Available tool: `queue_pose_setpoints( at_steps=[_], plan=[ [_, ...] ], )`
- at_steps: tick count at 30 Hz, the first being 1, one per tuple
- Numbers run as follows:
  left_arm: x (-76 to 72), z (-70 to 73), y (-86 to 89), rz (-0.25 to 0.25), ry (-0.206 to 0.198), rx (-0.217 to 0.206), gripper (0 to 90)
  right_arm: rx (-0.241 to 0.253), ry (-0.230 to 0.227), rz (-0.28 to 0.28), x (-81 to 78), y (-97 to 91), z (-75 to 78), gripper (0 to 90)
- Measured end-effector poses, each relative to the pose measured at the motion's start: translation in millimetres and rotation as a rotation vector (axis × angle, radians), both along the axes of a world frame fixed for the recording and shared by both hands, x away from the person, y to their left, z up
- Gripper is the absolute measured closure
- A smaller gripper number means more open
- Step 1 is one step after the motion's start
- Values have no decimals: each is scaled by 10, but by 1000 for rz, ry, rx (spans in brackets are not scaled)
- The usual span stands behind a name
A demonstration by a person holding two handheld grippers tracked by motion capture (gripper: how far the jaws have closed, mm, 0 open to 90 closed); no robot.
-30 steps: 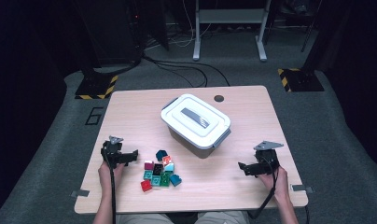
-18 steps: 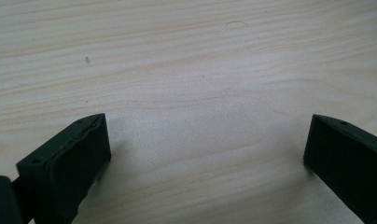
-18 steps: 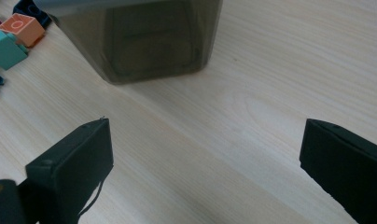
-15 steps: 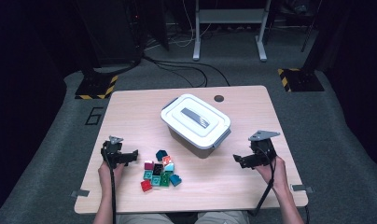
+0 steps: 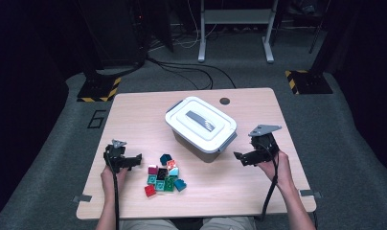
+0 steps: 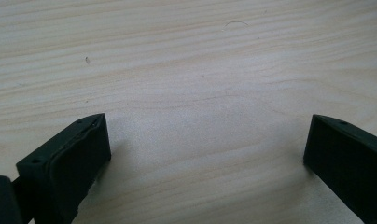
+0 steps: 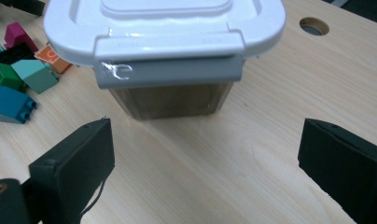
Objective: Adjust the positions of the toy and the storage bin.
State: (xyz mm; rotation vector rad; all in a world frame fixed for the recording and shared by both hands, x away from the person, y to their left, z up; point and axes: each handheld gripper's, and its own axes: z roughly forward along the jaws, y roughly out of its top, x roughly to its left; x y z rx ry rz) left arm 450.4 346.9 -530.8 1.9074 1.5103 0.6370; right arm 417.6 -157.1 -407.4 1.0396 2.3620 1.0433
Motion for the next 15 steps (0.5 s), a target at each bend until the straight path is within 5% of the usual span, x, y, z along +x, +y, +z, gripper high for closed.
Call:
queue_pose_setpoints(
  at_steps=[15],
  plan=[
    [2,1,1,-1,0,1,1,-17,-35,54,108,220,263,22]
  ],
)
